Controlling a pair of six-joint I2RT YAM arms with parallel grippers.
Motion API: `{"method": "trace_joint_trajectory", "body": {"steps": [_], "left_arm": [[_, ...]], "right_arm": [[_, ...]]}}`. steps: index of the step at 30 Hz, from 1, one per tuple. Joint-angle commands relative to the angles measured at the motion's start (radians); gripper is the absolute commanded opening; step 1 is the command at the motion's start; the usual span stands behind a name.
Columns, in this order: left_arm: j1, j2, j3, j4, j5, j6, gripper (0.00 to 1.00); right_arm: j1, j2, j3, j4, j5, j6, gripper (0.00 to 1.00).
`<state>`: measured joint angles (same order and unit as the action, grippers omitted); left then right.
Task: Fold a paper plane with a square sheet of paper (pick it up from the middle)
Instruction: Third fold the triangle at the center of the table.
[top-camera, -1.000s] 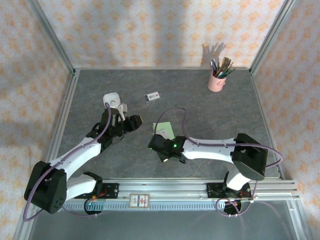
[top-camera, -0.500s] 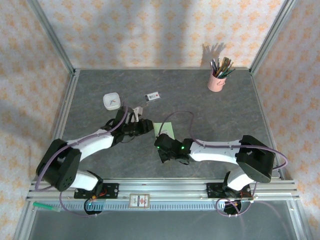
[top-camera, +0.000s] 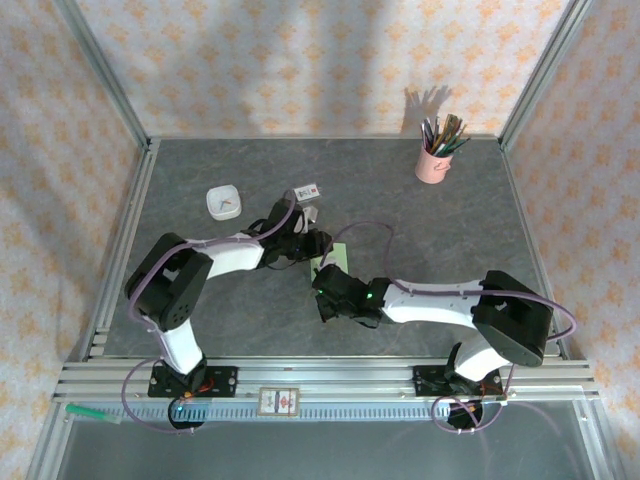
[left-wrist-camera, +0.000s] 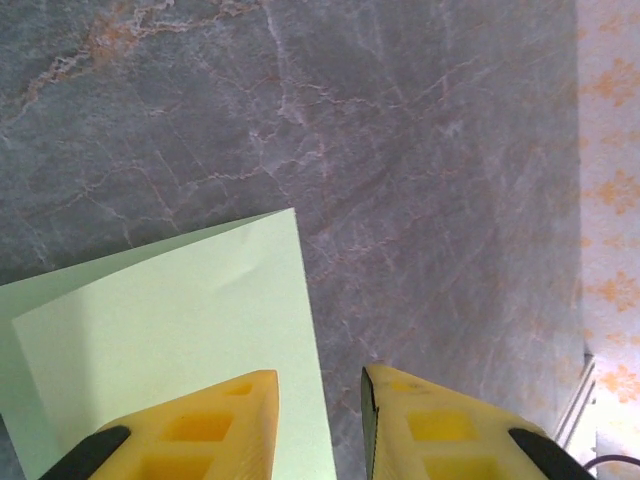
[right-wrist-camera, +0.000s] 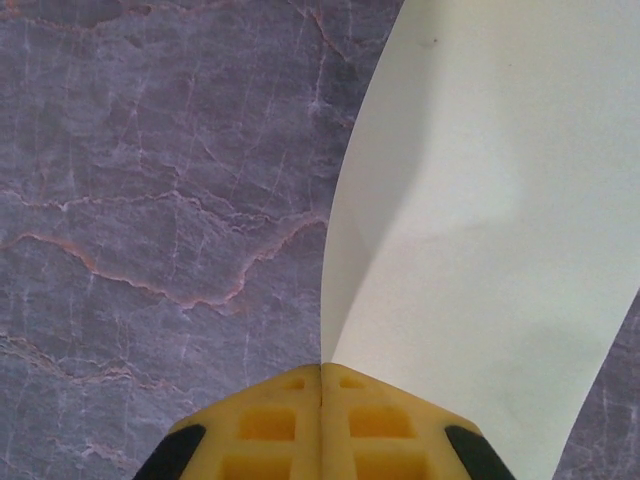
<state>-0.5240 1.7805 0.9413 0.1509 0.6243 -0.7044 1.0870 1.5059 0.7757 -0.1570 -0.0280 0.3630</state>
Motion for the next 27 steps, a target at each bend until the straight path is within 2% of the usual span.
{"method": "trace_joint_trajectory", "body": {"steps": [1, 19, 24, 27], "left_arm": [[-0.006, 0.042, 0.055, -0.08, -0.015, 0.068, 0.3], [-0.008, 0.151, 0.104, -0.129, -0.023, 0.112, 0.3], [-0.007, 0.161, 0.107, -0.132, -0.027, 0.141, 0.29], [-0.008, 0.17, 0.108, -0.134, -0.028, 0.145, 0.29]], "right_arm": [[-0.017, -0.015, -0.012, 0.04, -0.005, 0.005, 0.05], [-0.052, -0.006, -0.026, 0.079, -0.076, -0.031, 0.11], [-0.061, -0.019, -0.039, 0.091, -0.082, -0.035, 0.11], [-0.071, -0.022, -0.044, 0.104, -0.087, -0.035, 0.07]]}}
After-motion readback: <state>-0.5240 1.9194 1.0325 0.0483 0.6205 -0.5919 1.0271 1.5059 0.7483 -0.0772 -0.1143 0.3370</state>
